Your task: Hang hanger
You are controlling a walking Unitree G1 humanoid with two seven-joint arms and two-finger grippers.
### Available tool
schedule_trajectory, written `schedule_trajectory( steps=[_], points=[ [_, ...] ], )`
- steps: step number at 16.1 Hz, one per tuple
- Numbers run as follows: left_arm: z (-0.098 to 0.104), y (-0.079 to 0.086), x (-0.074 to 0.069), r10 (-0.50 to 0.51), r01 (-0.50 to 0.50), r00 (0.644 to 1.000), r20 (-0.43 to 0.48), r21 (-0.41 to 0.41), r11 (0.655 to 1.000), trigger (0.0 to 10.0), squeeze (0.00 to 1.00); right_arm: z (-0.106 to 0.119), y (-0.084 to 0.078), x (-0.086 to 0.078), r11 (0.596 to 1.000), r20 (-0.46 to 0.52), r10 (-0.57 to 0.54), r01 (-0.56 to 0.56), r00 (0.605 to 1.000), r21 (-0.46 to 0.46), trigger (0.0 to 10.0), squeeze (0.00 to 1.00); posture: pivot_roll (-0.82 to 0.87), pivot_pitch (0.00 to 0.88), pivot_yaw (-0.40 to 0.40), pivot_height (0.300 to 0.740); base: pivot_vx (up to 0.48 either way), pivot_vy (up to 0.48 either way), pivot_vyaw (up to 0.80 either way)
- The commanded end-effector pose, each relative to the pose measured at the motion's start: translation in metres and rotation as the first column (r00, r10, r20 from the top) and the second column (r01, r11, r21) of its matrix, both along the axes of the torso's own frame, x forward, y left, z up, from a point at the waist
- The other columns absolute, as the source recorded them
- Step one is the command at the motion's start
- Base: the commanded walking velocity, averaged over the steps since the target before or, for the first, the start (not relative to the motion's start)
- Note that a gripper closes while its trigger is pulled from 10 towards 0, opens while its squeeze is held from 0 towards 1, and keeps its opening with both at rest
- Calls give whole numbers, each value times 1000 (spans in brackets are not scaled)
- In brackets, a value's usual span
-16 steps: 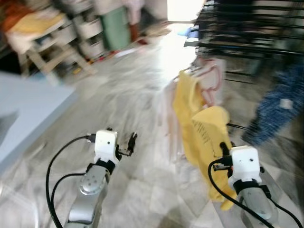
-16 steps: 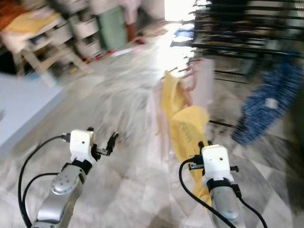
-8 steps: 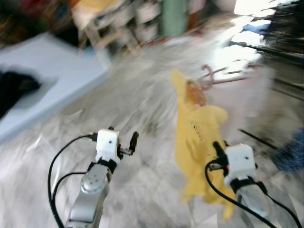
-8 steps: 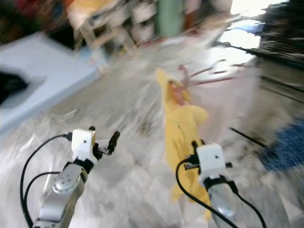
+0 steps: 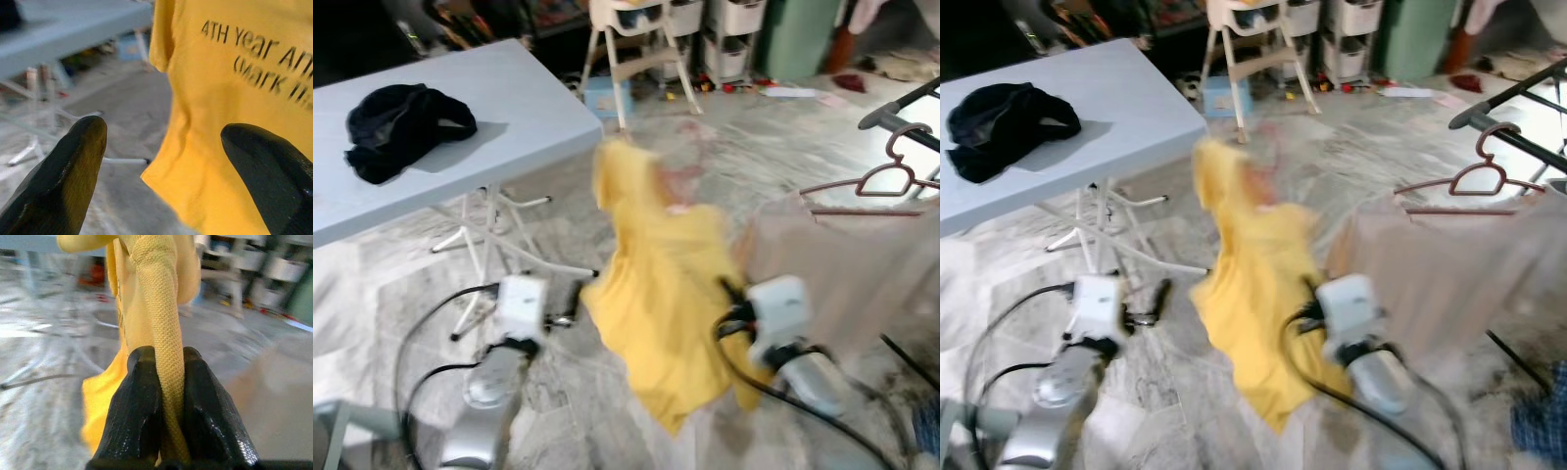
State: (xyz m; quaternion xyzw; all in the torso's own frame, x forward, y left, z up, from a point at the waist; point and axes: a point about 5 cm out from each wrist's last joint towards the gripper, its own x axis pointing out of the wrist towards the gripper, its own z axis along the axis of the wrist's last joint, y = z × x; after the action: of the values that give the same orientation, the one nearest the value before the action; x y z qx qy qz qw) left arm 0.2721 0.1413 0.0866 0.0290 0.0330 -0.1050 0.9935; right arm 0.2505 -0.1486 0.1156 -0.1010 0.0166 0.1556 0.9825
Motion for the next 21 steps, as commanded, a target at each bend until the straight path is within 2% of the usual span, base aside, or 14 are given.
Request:
schedule_trajectory(
  steps=[1, 6, 8, 10, 13, 14, 15, 16, 18, 19, 20, 21],
  points=[
    [2, -5, -1, -13, 13, 1000, 14, 2, 1000, 10000, 0, 7, 4, 2, 999, 46, 30, -30, 999, 16, 10000, 0, -122, 79, 64, 740, 0, -240, 794],
    [3, -3, -2, -9, 9, 1000, 20, 25, 1000, 10000, 0, 4, 9, 4, 996, 36, 85, -86, 996, 21, 10000, 0, -109, 71, 64, 740, 0, 0, 790],
    [4, -3, -1, -23, 22, 999, 28, 33, 999, 10000, 0, 2, 12, 2, 981, 34, 192, -191, 981, -21, 10000, 0, -106, 69, 66, 740, 0, 0, 697],
    [6, -3, 1, -33, 33, 999, 20, 2, 999, 10000, 0, 4, 2, 5, 975, 26, 222, -221, 975, -15, 10000, 0, -104, 67, 66, 740, 0, 0, 0],
    [10, -1, 6, -34, 34, 999, 14, -41, 999, 10000, 0, 6, -14, 13, 966, 12, 253, -252, 967, -62, 10000, 0, -103, 66, 63, 740, 0, 0, 0],
    [15, -2, 7, -42, 44, 999, 27, -71, 997, 10000, 0, 6, -16, 14, 952, -8, 296, -296, 955, -81, 10000, 0, -104, 66, 63, 740, 0, 0, 0],
    [19, -1, 9, -44, 46, 999, 32, -62, 997, 10000, 0, 4, -18, 15, 935, -15, 331, -330, 944, -126, 10000, 0, -98, 64, 60, 740, 0, 0, 0],
    [22, -1, 10, -43, 46, 999, 31, -85, 995, 10000, 0, 5, -19, 16, 939, -12, 324, -323, 946, -115, 10000, 0, -95, 64, 58, 740, 0, 0, 0],
    [30, 1, 9, -81, 82, 997, 15, -91, 993, 10000, 0, 7, -18, 17, 922, -9, 372, -371, 928, -108, 10000, 0, -79, 66, 57, 740, 0, 0, 0],
    [34, 1, 9, -123, 123, 992, 8, -102, 987, 10000, 0, 9, -17, 19, 918, -1, 382, -380, 924, -110, 10000, 0, -74, 70, 58, 740, 0, 0, 0],
    [36, 1, 8, -134, 135, 991, 13, -99, 986, 10000, 0, 10, -17, 20, 916, 3, 387, -384, 922, -112, 10000, 0, -74, 70, 58, 740, 0, 0, 0],
    [41, 5, 10, -182, 183, 983, 19, -53, 982, 10000, 0, 15, -14, 23, 907, 29, 409, -404, 912, -116, 10000, 0, -60, 73, 59, 740, 0, 0, 0]
  ],
)
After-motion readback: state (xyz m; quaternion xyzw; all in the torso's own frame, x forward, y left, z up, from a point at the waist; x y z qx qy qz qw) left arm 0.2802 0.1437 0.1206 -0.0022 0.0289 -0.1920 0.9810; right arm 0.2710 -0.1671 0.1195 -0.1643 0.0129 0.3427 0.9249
